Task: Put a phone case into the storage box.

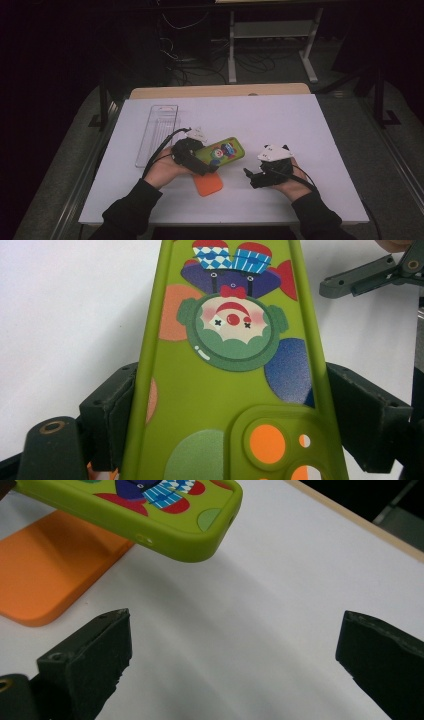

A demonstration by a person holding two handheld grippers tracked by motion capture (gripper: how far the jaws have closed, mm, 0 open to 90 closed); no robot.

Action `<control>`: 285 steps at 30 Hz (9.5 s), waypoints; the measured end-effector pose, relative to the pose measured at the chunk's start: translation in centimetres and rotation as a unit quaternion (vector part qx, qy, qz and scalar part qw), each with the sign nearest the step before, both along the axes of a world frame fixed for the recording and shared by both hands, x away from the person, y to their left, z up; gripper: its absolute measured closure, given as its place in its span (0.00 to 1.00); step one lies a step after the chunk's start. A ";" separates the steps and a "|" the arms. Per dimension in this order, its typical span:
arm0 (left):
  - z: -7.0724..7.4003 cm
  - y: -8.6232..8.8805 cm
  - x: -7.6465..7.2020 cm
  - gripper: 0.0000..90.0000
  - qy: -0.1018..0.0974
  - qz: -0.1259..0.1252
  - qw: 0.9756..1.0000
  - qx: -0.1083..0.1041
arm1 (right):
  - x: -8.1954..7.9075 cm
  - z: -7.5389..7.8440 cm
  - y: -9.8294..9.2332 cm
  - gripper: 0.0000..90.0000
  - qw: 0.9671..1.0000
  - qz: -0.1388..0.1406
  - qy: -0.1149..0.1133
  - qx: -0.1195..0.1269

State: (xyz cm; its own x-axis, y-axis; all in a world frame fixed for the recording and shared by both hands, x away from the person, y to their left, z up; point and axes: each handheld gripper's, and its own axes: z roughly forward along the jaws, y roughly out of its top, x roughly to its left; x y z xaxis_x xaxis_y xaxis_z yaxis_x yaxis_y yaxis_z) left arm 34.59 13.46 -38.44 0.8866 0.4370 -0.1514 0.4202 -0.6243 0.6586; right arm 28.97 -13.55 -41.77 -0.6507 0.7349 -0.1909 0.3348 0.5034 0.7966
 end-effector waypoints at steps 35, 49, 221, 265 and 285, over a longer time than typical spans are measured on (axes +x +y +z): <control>-0.2 -0.2 -0.2 0.17 -0.003 0.000 1.000 0.002 | -1.5 -0.4 2.3 0.01 0.964 0.032 -0.164 -0.207; -0.2 -0.2 -0.2 0.17 0.000 -0.002 1.000 0.003 | -1.8 -0.6 3.0 0.00 0.938 0.048 -0.214 -0.267; 2.7 -0.5 2.0 0.00 -0.066 0.056 0.985 -0.149 | 1.8 1.9 1.6 0.84 0.988 -0.004 0.050 0.147; 1.2 -1.4 1.8 0.00 -0.071 0.078 0.975 -0.194 | 0.6 1.0 5.6 0.84 0.985 0.040 0.065 0.154; 1.3 -1.3 1.6 0.13 -0.063 0.090 0.973 -0.203 | 0.6 0.4 6.1 0.84 0.988 0.038 0.069 0.130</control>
